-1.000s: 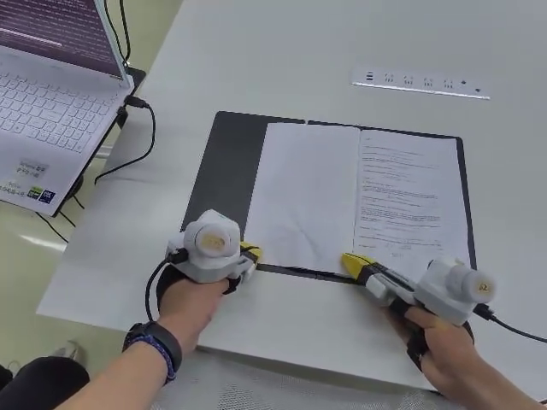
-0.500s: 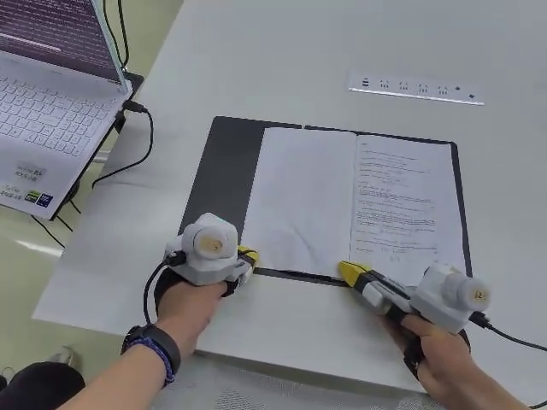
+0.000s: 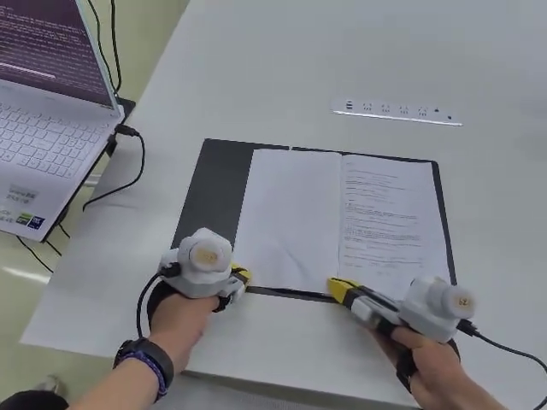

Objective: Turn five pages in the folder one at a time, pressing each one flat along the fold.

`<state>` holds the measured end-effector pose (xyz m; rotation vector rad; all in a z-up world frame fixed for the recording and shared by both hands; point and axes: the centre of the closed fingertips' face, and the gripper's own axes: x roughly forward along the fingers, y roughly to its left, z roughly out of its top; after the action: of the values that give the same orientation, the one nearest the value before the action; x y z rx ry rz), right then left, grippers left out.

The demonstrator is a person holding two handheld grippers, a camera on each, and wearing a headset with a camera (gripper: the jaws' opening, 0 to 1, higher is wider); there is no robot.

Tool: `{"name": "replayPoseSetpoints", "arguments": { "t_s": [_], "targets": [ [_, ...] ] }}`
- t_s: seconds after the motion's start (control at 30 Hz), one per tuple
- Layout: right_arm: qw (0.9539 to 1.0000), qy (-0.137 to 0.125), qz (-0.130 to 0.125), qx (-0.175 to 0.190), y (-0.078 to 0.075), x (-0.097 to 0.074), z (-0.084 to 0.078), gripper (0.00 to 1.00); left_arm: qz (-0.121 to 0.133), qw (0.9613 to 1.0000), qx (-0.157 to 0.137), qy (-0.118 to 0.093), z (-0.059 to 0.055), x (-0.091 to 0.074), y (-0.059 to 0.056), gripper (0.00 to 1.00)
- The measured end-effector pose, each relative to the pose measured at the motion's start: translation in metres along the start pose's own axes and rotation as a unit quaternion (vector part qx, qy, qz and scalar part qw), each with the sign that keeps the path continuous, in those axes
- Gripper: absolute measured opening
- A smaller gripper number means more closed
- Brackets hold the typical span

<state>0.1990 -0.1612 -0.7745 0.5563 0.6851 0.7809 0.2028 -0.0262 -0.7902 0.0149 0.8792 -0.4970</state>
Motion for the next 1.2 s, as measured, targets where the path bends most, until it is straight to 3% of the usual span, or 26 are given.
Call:
{"name": "replayPoseSetpoints", "arguments": {
  "t_s": [0.17,0.3,0.43,0.73,0.9,1.13,1.2],
  "targets": [
    [1.0000,0.004,-0.004,-0.005,0.003,-0.010,0.006,0.17,-0.011,0.9998,0.006,0.016,0.002,-0.003,-0.008,0.12],
    [0.9996,-0.003,-0.014,-0.024,-0.001,-0.020,0.015,0.28,-0.021,0.9995,0.024,0.007,0.008,-0.009,-0.014,0.25],
    [0.9985,0.000,-0.027,-0.048,-0.005,-0.032,0.021,0.33,-0.028,0.9989,0.039,0.002,0.010,-0.016,-0.018,0.30],
    [0.9919,0.022,-0.052,-0.113,-0.010,-0.057,0.028,0.44,-0.035,0.9977,0.056,-0.014,0.017,-0.035,-0.021,0.37],
    [0.9846,0.033,-0.063,-0.160,-0.012,-0.068,0.037,0.48,-0.039,0.9970,0.063,-0.023,0.015,-0.044,-0.020,0.40],
    [0.9807,0.027,-0.069,-0.181,-0.009,-0.083,0.049,0.54,-0.039,0.9957,0.072,-0.043,0.023,-0.061,-0.021,0.48],
    [0.9798,0.026,-0.070,-0.185,-0.009,-0.087,0.052,0.56,-0.032,0.9953,0.081,-0.041,0.024,-0.065,-0.019,0.51]
  ]
}}
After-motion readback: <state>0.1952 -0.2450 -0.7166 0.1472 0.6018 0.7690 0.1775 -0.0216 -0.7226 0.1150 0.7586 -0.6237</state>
